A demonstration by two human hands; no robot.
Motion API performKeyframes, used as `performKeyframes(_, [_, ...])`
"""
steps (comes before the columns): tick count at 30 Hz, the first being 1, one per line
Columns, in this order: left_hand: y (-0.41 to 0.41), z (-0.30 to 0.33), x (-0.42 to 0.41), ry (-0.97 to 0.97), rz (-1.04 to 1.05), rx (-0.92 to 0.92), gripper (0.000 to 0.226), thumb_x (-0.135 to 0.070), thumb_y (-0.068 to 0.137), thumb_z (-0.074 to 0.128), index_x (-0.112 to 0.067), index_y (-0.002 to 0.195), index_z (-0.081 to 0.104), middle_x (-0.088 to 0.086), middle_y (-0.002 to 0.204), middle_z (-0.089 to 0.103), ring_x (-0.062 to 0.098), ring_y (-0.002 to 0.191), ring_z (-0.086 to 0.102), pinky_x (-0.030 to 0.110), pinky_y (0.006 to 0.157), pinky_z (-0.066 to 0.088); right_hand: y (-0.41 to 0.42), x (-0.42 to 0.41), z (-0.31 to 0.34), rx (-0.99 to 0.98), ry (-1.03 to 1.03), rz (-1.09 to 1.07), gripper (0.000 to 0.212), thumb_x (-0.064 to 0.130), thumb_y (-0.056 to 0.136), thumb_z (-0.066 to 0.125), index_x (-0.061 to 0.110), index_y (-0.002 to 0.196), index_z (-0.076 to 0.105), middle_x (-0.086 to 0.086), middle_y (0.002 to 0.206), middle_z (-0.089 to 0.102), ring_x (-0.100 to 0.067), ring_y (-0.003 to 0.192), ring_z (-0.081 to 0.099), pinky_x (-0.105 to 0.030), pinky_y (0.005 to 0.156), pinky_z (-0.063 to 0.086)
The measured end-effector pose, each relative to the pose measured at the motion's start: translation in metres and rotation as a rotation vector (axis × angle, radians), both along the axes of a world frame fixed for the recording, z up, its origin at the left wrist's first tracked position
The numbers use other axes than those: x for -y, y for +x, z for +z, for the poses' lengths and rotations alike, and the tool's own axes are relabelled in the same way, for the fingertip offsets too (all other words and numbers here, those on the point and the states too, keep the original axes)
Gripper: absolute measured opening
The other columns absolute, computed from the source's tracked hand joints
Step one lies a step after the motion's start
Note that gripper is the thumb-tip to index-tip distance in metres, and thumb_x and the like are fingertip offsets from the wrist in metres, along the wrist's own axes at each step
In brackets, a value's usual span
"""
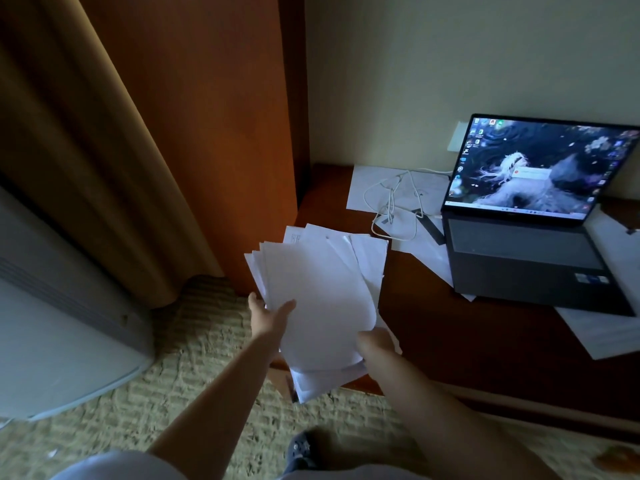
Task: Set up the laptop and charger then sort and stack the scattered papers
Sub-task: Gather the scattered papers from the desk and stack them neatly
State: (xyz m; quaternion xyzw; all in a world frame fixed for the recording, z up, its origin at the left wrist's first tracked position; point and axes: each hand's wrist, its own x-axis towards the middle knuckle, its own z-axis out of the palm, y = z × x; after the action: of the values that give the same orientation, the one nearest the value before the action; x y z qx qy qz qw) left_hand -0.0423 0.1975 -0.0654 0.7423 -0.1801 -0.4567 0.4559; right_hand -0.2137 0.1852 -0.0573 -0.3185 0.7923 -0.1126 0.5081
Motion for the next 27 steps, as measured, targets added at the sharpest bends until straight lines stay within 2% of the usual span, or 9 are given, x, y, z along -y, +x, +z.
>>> performKeyframes(2, [-0.001,0.005,0.002,0.01,-0.103,0.06,0.045,-0.005,0.069,0.065,-0.001,0.113,0.055,0.012,0.096,0.063,0.035,0.093,0.062,0.045,0.08,0.055,0.001,0.001,0.002,-0.06,-0.036,-0.003,0.044,0.019,0.084,0.061,0.007,0.126,0.054,-0.01,0.1,0.058,-0.025,0.09,0.055,-0.031,0.078,0.045])
performKeyframes(4, [0.004,0.013,0.006,-0.058,-0.173,0.159,0.037,-0.011,0.058,0.052,-0.007,0.094,0.062,0.01,0.087,0.066,0.032,0.085,0.063,0.044,0.074,0.055,-0.002,0.007,0.008,-0.203,-0.183,-0.002,0.068,0.034,0.078,0.067,0.013,0.137,0.042,-0.013,0.13,0.05,-0.032,0.117,0.05,-0.041,0.092,0.046])
performKeyframes(7, [0.01,0.04,0.012,-0.243,-0.216,0.145,0.027,0.003,0.074,0.057,-0.016,0.094,0.062,0.003,0.086,0.066,0.021,0.078,0.062,0.034,0.068,0.053,-0.006,0.036,0.022,-0.174,-0.442,-0.02,0.072,0.031,0.08,0.067,0.013,0.143,0.036,-0.011,0.143,0.042,-0.031,0.13,0.043,-0.045,0.102,0.041])
performKeyframes(10, [0.02,0.069,0.027,-0.401,-0.197,0.124,0.035,0.012,0.084,0.057,-0.014,0.107,0.059,-0.004,0.092,0.065,0.01,0.08,0.062,0.022,0.067,0.053,-0.003,0.069,0.049,0.179,-0.55,-0.067,0.054,0.014,0.079,0.062,0.013,0.131,0.048,-0.007,0.125,0.059,-0.026,0.109,0.059,-0.032,0.085,0.049])
performKeyframes(12, [0.024,0.086,0.038,-0.488,-0.166,0.137,0.035,0.011,0.083,0.059,-0.013,0.108,0.059,-0.003,0.093,0.066,0.011,0.08,0.063,0.02,0.067,0.055,-0.001,0.081,0.065,0.288,-0.654,-0.061,0.042,0.006,0.08,0.058,0.013,0.121,0.053,-0.006,0.107,0.063,-0.022,0.092,0.06,-0.025,0.069,0.044])
performKeyframes(15, [0.027,0.105,0.05,-0.585,-0.119,0.146,0.03,0.006,0.079,0.069,-0.014,0.1,0.061,-0.004,0.089,0.068,0.007,0.074,0.068,0.02,0.064,0.057,0.002,0.09,0.079,0.303,-0.849,-0.068,0.02,0.006,0.072,0.053,0.01,0.091,0.05,-0.013,0.073,0.039,-0.019,0.065,0.039,-0.029,0.062,0.032])
performKeyframes(18, [0.026,0.112,0.055,-0.604,-0.129,0.174,0.032,-0.003,0.071,0.082,-0.019,0.093,0.065,-0.004,0.089,0.07,0.006,0.074,0.07,0.027,0.066,0.059,0.007,0.092,0.096,0.336,-0.93,-0.09,0.018,0.015,0.061,0.049,0.015,0.074,0.036,-0.004,0.073,0.035,-0.019,0.065,0.032,-0.03,0.06,0.029])
performKeyframes(22, [0.027,0.109,0.057,-0.57,-0.206,0.174,0.036,-0.005,0.065,0.085,-0.017,0.094,0.066,0.003,0.093,0.072,0.018,0.083,0.072,0.032,0.07,0.059,0.003,0.097,0.105,0.404,-0.983,-0.125,0.035,0.007,0.075,0.064,0.01,0.108,0.054,-0.003,0.106,0.061,-0.021,0.094,0.058,-0.028,0.08,0.047])
performKeyframes(27, [0.025,0.108,0.064,-0.561,-0.217,0.152,0.042,-0.008,0.065,0.086,-0.025,0.094,0.062,-0.001,0.096,0.071,0.015,0.085,0.07,0.026,0.067,0.058,0.007,0.105,0.098,0.341,-1.028,-0.042,0.06,0.018,0.081,0.069,0.014,0.135,0.044,-0.001,0.135,0.052,-0.014,0.124,0.048,-0.032,0.106,0.038])
